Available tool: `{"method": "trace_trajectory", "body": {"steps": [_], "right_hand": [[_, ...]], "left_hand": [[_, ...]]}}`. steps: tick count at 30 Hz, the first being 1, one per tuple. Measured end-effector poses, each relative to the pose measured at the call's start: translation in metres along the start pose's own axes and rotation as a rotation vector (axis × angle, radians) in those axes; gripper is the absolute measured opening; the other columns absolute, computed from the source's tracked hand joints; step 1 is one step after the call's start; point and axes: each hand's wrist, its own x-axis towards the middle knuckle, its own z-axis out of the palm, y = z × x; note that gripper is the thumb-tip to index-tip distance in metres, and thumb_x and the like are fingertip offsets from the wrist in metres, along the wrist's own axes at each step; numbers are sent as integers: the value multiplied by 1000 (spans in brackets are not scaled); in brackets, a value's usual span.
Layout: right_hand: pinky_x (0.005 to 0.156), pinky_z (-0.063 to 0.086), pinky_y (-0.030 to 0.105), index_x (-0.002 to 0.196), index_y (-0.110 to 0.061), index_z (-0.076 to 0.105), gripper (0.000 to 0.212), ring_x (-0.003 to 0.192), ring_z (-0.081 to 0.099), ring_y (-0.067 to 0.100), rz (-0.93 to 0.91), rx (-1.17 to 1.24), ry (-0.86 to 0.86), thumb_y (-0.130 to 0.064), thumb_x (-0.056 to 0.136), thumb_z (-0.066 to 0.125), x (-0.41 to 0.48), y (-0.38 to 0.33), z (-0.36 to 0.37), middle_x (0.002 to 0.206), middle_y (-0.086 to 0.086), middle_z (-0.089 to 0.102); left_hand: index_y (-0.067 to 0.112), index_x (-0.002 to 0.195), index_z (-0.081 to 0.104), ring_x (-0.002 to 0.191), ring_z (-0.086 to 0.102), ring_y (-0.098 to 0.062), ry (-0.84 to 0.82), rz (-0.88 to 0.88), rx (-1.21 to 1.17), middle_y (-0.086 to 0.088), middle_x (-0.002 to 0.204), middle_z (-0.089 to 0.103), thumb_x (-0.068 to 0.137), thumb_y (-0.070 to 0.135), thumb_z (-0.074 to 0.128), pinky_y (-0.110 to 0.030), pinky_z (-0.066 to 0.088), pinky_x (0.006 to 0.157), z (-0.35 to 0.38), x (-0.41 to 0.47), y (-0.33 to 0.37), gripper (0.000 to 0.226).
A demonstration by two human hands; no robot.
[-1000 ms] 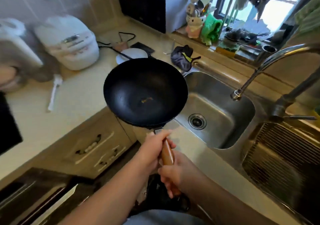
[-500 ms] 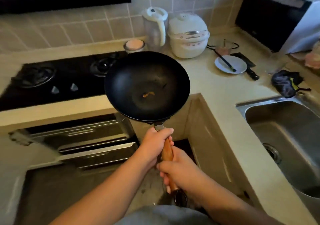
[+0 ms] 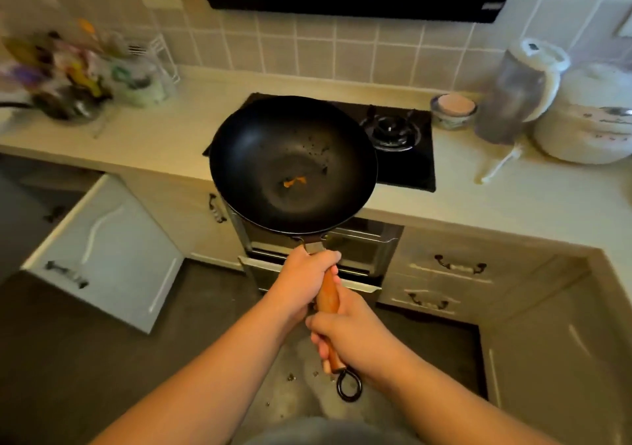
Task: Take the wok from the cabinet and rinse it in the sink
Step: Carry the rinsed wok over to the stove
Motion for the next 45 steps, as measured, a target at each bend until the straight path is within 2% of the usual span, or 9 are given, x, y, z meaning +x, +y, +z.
{"method": "trace_trajectory", "body": {"steps": [12,19,23,27,29,33,37,41,45], "right_hand": [[48,51,22,93,-15,59,13,47,57,7,-25,-119,-166,-5,86,54,100,-38,117,58,-3,62],[41,48,27,86,-10,58,14,45,53,11,5,-97,-196,1,86,50,171,-63,168,62,5,58],[43,49,27,85,-10,58,15,45,53,11,-26,-96,-224,2,84,49,223,-83,182,63,6,56],[42,49,26,85,-8,57,15,43,54,11,-25,-104,-214,4,83,48,284,-109,187,60,7,56],[43,50,27,87,-6,59,14,44,56,12,-18,-108,-200,3,83,49,314,-120,189,58,5,57],[48,52,30,89,-11,62,15,50,59,14,1,-96,-180,-2,81,53,367,-140,199,57,1,59],[50,51,28,91,-16,62,16,48,60,12,21,-75,-141,-4,83,54,412,-152,212,56,-2,60],[49,51,24,94,-21,61,18,46,61,6,49,-49,-59,-8,82,56,446,-163,226,55,-3,63],[49,51,26,94,-13,62,13,45,59,7,79,-13,9,-5,85,56,483,-182,241,54,-2,61]], "left_hand": [[18,74,67,57,65,-10,183,-36,-76,3,57,65,83,40,68,-31,53,65,-166,35,-2,25],[14,74,65,49,63,-6,285,-43,-102,4,53,63,86,36,66,-18,50,48,-239,75,7,25],[18,64,66,52,64,-7,299,-21,-87,2,55,64,85,34,64,-20,51,52,-275,116,25,26],[17,80,62,54,65,-8,395,78,-16,6,56,63,83,29,64,-22,51,54,-304,166,47,12],[19,75,61,52,63,-9,388,101,-6,7,52,60,80,21,64,-20,51,52,-317,189,63,7],[21,57,60,51,61,-7,370,68,105,4,50,60,75,10,60,-18,50,51,-346,228,89,21],[15,62,62,50,59,-4,342,44,178,5,51,61,74,8,61,-14,49,49,-373,264,106,14],[14,63,60,51,60,-5,290,32,220,6,50,62,79,7,60,-17,50,56,-396,298,118,18],[15,55,61,50,58,-4,235,44,276,5,50,62,76,6,59,-13,47,51,-421,332,134,23]]}}
